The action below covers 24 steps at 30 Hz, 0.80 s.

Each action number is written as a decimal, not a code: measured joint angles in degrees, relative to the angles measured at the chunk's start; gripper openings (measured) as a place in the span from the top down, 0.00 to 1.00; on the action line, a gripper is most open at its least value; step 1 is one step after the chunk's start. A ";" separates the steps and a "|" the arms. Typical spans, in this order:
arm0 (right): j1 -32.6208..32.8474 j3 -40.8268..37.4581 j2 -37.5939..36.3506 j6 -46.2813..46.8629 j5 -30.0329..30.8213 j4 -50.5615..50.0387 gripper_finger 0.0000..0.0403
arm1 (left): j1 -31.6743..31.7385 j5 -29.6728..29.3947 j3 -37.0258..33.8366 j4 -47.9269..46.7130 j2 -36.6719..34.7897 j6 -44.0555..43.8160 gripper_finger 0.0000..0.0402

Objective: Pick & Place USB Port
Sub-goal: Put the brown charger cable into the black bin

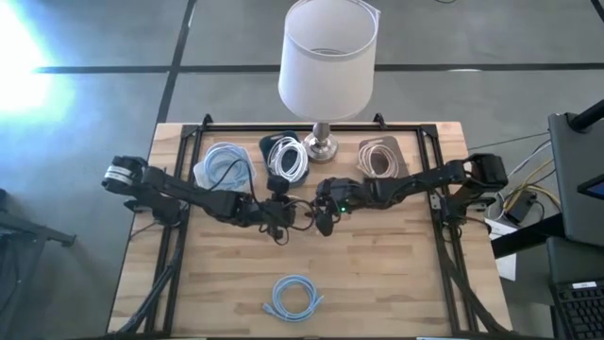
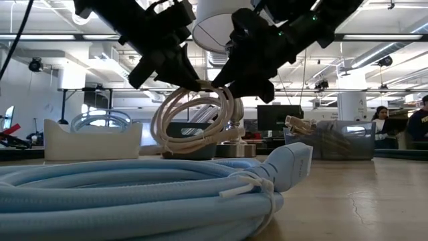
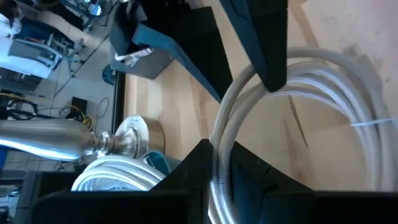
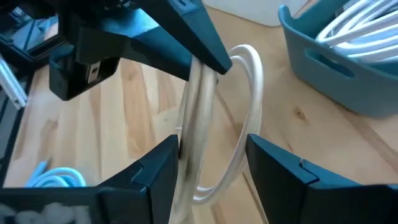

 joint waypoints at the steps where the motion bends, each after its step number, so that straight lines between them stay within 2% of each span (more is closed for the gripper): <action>1: -0.02 0.00 0.01 0.00 -0.04 0.03 0.55 | -0.17 0.01 0.00 0.01 -0.03 -0.03 0.88; 8: 0.00 0.85 0.02 -1.55 -0.18 -0.04 0.55 | -0.88 -0.44 0.00 2.35 -0.11 0.00 0.88; 14: 0.00 1.18 -0.10 -1.95 -0.29 -0.63 0.60 | -1.68 -0.45 0.00 2.97 -0.15 -1.05 0.88; 20: 0.02 1.68 -0.82 -1.99 -0.68 -7.60 0.64 | -3.82 -0.23 0.07 2.64 -0.22 -1.71 0.89; 24: -0.09 1.64 -0.80 -1.99 -0.73 -8.08 0.64 | -4.24 -0.76 0.07 2.48 -0.27 -1.58 0.89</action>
